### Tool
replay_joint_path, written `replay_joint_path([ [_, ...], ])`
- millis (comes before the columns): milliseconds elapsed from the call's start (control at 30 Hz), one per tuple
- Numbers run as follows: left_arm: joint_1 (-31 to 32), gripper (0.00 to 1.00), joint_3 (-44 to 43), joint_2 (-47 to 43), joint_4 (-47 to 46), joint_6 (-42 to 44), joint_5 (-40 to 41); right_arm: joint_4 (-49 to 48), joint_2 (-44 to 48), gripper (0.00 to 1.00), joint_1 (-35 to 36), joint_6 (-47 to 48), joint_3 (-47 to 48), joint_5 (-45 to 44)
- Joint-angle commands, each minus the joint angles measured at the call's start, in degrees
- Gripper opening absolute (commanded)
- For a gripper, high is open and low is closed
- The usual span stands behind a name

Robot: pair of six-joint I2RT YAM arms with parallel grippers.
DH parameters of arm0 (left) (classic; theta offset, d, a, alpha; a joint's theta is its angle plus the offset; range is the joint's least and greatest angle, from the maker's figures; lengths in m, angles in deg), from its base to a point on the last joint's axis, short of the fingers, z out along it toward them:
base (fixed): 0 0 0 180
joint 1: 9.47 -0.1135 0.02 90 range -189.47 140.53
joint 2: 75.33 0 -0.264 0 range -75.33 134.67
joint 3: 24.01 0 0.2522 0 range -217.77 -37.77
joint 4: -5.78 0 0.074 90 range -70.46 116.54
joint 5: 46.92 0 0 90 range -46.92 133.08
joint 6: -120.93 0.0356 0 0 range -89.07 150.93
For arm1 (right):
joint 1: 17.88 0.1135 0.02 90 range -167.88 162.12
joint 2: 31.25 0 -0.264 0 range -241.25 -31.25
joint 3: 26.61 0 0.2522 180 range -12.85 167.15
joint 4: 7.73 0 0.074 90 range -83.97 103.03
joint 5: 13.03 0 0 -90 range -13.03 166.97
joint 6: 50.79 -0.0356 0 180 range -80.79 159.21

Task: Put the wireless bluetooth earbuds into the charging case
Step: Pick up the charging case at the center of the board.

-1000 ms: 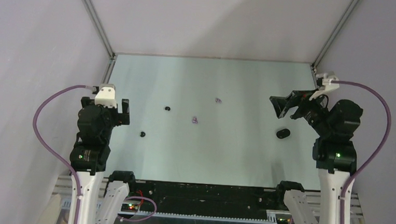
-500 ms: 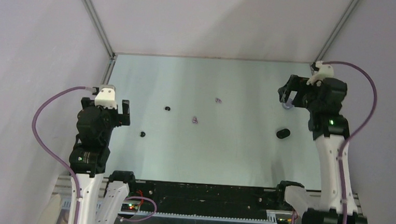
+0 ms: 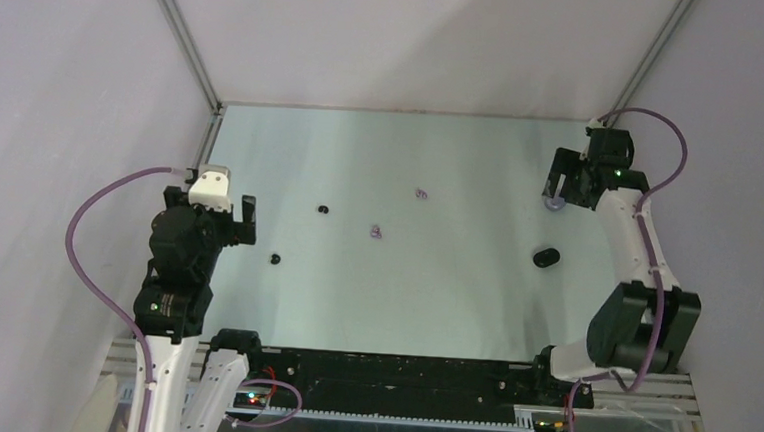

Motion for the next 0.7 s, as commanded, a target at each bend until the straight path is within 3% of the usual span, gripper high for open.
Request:
replay_joint_path([
  [0,0.45,0.99,0.52,-0.79,-0.05,1.39,-1.45,1.97,-7.35,0.87,-0.79,-2.60,5.65,-4.47],
  [367,0.46,0.99,0.60,-0.41,0.19,1.80,-2.33,3.31,-24.06,0.93,-3.70,-9.86,16.20,-1.48],
  [467,0.46,0.99,0.60,-0.23,0.28,1.81,-2.31,4.14,-27.81,0.99,-3.94,-11.46,18.52,-1.97],
  [667,0.46,0.99,0.52,0.59,0.16,1.77,-2.48,8.45,-35.09,0.98,-4.54,-13.58,24.63,0.24],
])
